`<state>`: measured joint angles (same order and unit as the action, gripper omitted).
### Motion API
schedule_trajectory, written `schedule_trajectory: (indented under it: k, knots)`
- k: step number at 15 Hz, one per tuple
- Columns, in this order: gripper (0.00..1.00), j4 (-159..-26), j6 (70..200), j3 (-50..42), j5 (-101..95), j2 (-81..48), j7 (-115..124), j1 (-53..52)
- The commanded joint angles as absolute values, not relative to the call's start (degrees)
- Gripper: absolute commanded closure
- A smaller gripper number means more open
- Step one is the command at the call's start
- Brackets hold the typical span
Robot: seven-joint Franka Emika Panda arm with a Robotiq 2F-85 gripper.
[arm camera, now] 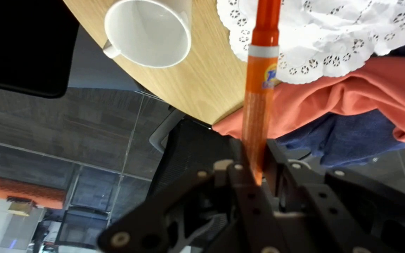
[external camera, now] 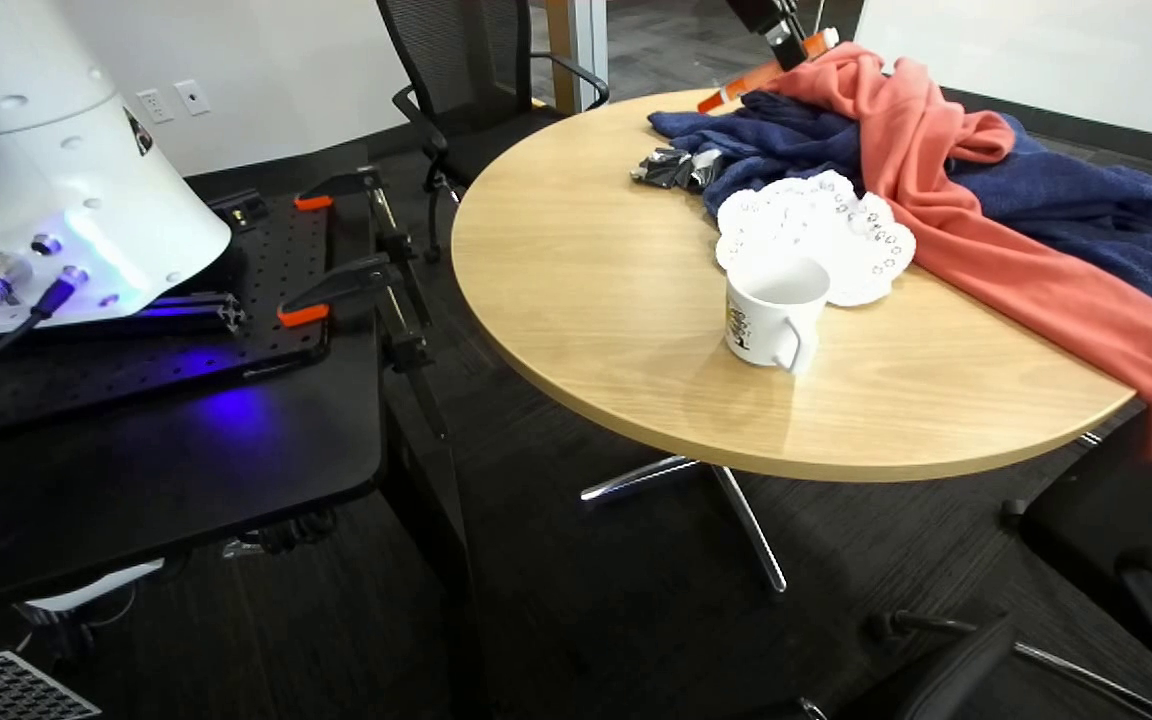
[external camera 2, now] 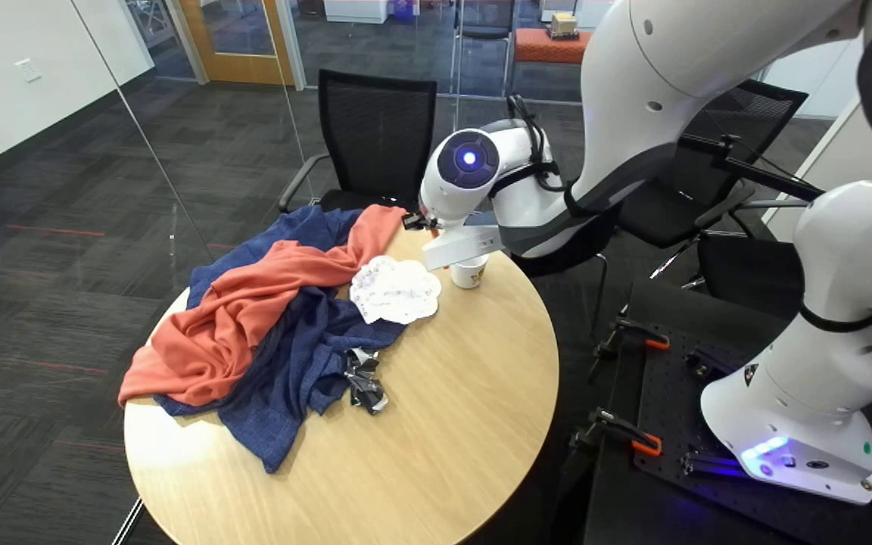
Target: Move the white mug to the right, place the marker inside the mug
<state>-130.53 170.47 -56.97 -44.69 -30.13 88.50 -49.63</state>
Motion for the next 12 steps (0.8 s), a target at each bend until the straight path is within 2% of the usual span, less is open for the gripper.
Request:
schedule_trajectory:
  k: [1, 12]
  knots:
    - [0.96, -128.51, 171.51, -63.74, -45.25, -38.89, 98.87, -55.4]
    - [0.96, -126.34, 169.5, -66.98, -17.44, -59.78, 97.39, -58.34]
